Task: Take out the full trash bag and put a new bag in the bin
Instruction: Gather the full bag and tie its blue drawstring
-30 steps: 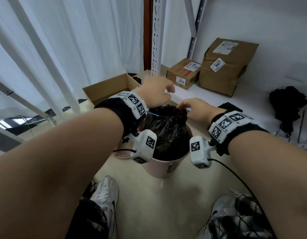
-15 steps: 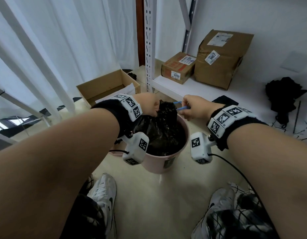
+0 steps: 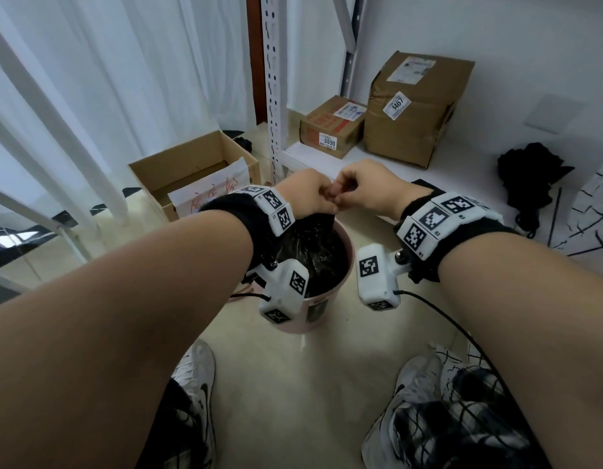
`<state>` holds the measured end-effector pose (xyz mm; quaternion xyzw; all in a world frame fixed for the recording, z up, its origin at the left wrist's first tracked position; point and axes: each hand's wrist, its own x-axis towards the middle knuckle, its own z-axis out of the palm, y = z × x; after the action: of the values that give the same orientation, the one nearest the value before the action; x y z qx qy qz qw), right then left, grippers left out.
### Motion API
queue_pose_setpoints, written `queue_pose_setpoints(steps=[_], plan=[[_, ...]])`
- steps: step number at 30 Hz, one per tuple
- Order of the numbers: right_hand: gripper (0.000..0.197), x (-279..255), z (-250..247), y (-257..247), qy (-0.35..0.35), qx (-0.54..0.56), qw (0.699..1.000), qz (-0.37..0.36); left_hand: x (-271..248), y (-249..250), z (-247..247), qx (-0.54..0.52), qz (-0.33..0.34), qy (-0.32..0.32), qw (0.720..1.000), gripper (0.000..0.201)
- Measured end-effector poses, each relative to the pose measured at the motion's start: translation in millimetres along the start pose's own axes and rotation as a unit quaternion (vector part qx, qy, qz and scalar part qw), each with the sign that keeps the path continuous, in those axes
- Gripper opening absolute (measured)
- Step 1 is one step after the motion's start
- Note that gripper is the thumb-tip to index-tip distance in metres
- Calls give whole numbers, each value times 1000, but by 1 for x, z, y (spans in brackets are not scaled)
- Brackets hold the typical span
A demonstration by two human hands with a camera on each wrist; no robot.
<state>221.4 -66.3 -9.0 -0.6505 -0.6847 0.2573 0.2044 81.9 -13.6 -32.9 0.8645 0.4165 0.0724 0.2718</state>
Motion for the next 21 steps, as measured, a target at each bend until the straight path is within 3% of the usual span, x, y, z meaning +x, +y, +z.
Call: queue_pose_setpoints(steps=[6,11,15,19,21], plan=[[22,3,-4,7,-15,-151,988,15,0,-4,2,63,-14,0,998,13],[26,8,-6,13,23,-188,979,75,-4,-13,-4,88,-48,11,995,19],[13,6,1,2,43,-263,955,130,-5,-13,-8,111,-53,-38,992,29],[11,5,9,-10,33,-342,931,120,-8,-16,-9,133,-53,-45,989,15],[19,7,7,-8,36,-363,926,98,-10,-24,-12,99,-53,-36,993,20]])
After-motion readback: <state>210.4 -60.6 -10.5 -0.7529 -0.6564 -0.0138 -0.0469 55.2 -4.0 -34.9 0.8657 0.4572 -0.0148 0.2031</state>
